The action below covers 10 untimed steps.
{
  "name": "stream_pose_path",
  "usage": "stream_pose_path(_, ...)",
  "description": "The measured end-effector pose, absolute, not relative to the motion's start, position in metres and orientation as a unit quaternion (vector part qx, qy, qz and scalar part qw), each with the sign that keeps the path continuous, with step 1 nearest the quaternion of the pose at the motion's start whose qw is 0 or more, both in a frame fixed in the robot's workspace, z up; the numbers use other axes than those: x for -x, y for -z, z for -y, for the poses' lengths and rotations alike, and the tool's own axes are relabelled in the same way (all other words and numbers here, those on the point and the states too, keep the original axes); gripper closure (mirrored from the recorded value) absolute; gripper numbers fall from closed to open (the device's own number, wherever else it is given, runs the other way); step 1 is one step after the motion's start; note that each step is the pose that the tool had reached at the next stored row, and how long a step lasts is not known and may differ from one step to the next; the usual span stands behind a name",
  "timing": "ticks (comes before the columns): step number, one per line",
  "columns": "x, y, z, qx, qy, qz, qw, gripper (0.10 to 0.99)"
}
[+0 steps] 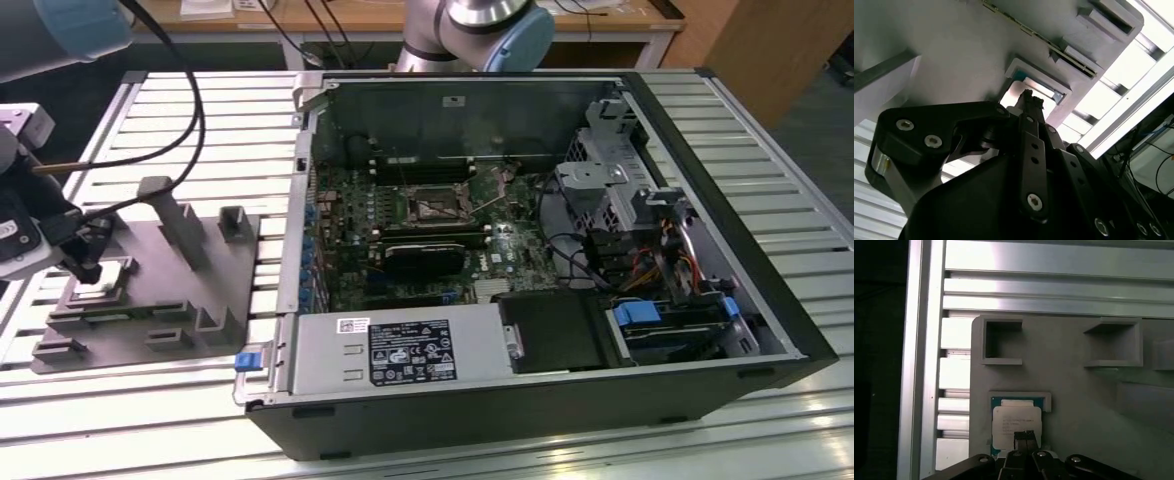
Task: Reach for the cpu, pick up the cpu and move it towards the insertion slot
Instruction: 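Pick up the cpu and move it towards the insertion slot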
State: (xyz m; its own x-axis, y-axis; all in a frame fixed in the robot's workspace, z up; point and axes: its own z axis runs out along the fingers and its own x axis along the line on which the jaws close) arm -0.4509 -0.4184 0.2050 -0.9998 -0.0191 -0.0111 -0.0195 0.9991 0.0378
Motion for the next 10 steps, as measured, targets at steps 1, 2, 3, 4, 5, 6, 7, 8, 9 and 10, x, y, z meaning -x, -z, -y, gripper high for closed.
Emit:
stream_pose_path(1,0.4515,-0.2033,0.4184,0.01,-0.019,-1.0,0.006,0.98)
stream_pose_path(2,0.4525,-0.2021,0.4183,0.01,-0.019,-1.0,0.006,0.98)
stream_pose_path(3,0.4531,-0.2014,0.4184,0.01,-0.019,-1.0,0.007,0.98)
stream_pose_path(4,0.4535,-0.2013,0.4183,0.01,-0.019,-1.0,0.007,0.98)
stream_pose_path(5,0.4536,-0.2011,0.4181,0.01,-0.019,-1.0,0.007,0.98)
stream_pose_path(6,0.4537,-0.201,0.4178,0.01,-0.019,-1.0,0.007,0.98)
stream_pose_path(7,0.4539,-0.2008,0.4172,0.01,-0.019,-1.0,0.007,0.98)
stream_pose_path(8,0.4539,-0.2006,0.4166,0.01,-0.019,-1.0,0.007,0.98)
stream_pose_path(9,0.4541,-0.2003,0.416,0.01,-0.019,-1.0,0.007,0.98)
stream_pose_path(10,0.4542,-0.2001,0.4155,0.01,-0.019,-1.0,0.007,0.98)
